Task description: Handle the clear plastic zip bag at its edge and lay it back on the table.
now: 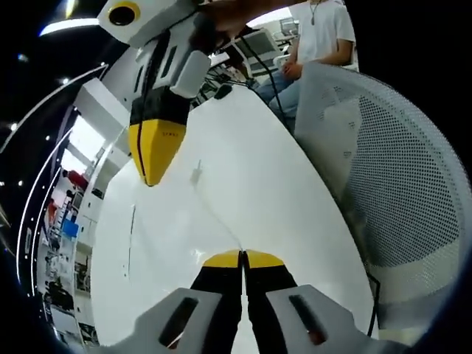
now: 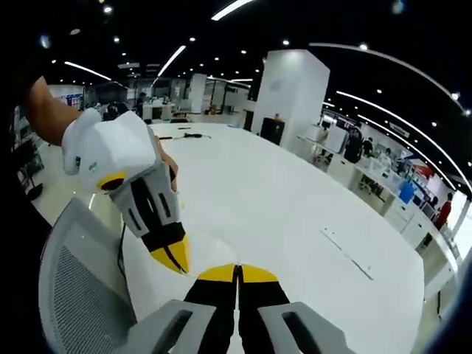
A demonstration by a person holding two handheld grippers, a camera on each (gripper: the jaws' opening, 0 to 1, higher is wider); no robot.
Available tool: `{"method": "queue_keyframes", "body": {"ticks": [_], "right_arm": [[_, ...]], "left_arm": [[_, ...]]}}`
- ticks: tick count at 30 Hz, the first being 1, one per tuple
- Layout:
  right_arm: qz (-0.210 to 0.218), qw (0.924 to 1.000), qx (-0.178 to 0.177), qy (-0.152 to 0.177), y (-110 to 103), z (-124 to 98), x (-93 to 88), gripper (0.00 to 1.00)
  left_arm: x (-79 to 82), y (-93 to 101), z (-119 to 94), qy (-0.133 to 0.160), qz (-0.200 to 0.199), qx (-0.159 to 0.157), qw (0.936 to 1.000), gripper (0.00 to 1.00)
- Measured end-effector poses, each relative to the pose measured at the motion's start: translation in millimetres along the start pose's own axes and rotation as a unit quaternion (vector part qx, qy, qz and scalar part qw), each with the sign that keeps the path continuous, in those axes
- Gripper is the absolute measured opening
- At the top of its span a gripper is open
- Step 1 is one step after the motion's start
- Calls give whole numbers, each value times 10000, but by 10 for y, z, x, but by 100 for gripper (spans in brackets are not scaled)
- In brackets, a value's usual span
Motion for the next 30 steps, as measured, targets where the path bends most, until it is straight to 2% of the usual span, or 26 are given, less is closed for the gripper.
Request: {"method": "queue_keyframes", "body": {"ticks": [10, 16, 30], "right_arm": [[-310, 9994, 116, -127, 78, 218, -68, 0], [-552, 9980, 168, -266, 144, 377, -179, 0], [-554, 9974, 228, -400, 144, 555, -282, 0]], "left_arm": [[-110, -105, 86, 39, -439, 209, 9988, 0], [-92, -210, 117, 288, -825, 378, 9955, 0], [-72, -362, 27, 475, -1052, 672, 9910, 0]]}}
Point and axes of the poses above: the point that each gripper's makers call its tool centre point, and the gripper's own axes: z roughly forward along the fingers, y roughly to its right, x roughly out of its top, the point moved 1 cm from there along -z, roughly backward along the fingers, and after that the axes turned 2 degrees about y, right-handed, at the moved point
